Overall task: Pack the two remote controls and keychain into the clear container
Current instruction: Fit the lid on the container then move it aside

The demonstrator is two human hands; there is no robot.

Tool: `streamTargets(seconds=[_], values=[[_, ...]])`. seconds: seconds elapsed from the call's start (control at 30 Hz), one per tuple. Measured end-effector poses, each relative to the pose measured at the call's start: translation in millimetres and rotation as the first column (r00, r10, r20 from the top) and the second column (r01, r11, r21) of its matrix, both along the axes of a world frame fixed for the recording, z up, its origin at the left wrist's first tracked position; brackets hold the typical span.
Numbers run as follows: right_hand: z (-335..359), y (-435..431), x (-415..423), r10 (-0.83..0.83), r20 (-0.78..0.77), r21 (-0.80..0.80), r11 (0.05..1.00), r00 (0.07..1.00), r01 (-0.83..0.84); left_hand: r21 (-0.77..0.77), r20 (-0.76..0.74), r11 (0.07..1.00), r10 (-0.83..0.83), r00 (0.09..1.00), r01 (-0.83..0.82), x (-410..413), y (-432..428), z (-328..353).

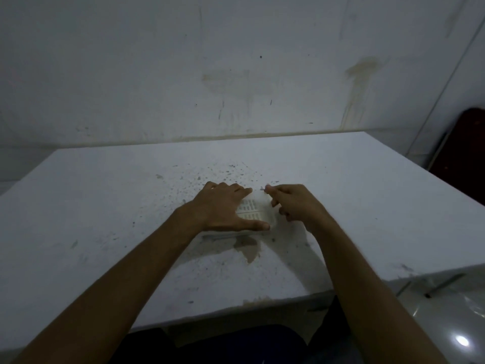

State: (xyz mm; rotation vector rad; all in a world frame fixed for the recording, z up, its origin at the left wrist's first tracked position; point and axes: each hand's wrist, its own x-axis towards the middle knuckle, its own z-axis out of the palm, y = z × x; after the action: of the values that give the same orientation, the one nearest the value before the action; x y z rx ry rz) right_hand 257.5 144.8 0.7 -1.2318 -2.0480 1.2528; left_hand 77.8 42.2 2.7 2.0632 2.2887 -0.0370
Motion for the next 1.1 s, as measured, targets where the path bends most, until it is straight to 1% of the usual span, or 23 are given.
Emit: streamTargets(seconds=[0.1,0.2,0.23,0.3,0.37,0.47,0.63,0.73,0.87,0.9,0.97,1.03,1.1], values=[[0.4,18.1,-23.2,-0.003,0.033,-0.014,1.0,0.999,0.004,0.014,0.03,1.0,0.005,1.0,-0.006,-3.1,2.6,-3.7],[-4.5,26.2,-33.5,-0.008,0.064,-0.037,0.999,0.998,0.01,0.027,0.124,0.999,0.032,0.992,-0.036,-4.8,3.7,-4.2],[-5.5,26.4,-34.3,-0.007,0.071,-0.034,0.999,0.997,0.01,0.022,0.135,0.999,0.036,0.99,-0.04,-4.5,3.4,-3.1],[-10.8,22.6,-33.6,-0.023,0.06,-0.028,0.999,0.998,0.024,-0.011,0.078,1.0,0.017,0.997,-0.017,-1.2,0.0,-2.0],[-19.4,16.3,-33.0,-0.052,0.012,0.007,0.999,0.999,0.052,-0.031,0.027,1.0,-0.001,1.0,0.002,1.3,-4.9,-2.8],[-33.0,12.1,-34.5,-0.1,-0.048,0.117,0.988,0.994,0.105,-0.009,0.091,0.999,0.049,0.995,-0.048,-8.3,-15.1,-7.4],[-33.5,8.1,-32.5,-0.106,-0.073,0.179,0.977,0.992,0.118,0.109,0.17,0.985,0.116,0.979,-0.135,-14.6,-30.7,-16.1],[-33.4,1.7,-29.5,-0.097,-0.06,0.183,0.977,0.994,0.106,0.145,0.218,0.976,0.127,0.968,-0.161,-13.8,-30.9,-20.4],[-23.1,-22.5,-8.9,0.024,-0.016,0.108,0.994,1.0,-0.022,0.138,0.235,0.978,0.124,0.964,-0.159,-14.1,-31.3,-22.9],[-23.9,-33.3,-1.8,0.051,0.013,0.119,0.992,0.999,-0.053,0.138,0.237,0.978,0.121,0.964,-0.157,-14.5,-31.1,-24.1],[-32.3,-57.2,10.0,0.053,0.062,0.217,0.974,0.997,-0.065,0.139,0.248,0.978,0.117,0.962,-0.154,-15.6,-30.4,-26.0],[-41.3,-75.5,14.2,-0.028,0.046,0.302,0.953,0.999,0.012,0.128,0.276,0.979,0.118,0.954,-0.158,-17.3,-29.6,-26.7],[-42.3,-80.7,13.6,-0.067,0.028,0.31,0.949,0.997,0.055,0.137,0.304,0.977,0.113,0.946,-0.161,-17.7,-30.4,-27.9]])
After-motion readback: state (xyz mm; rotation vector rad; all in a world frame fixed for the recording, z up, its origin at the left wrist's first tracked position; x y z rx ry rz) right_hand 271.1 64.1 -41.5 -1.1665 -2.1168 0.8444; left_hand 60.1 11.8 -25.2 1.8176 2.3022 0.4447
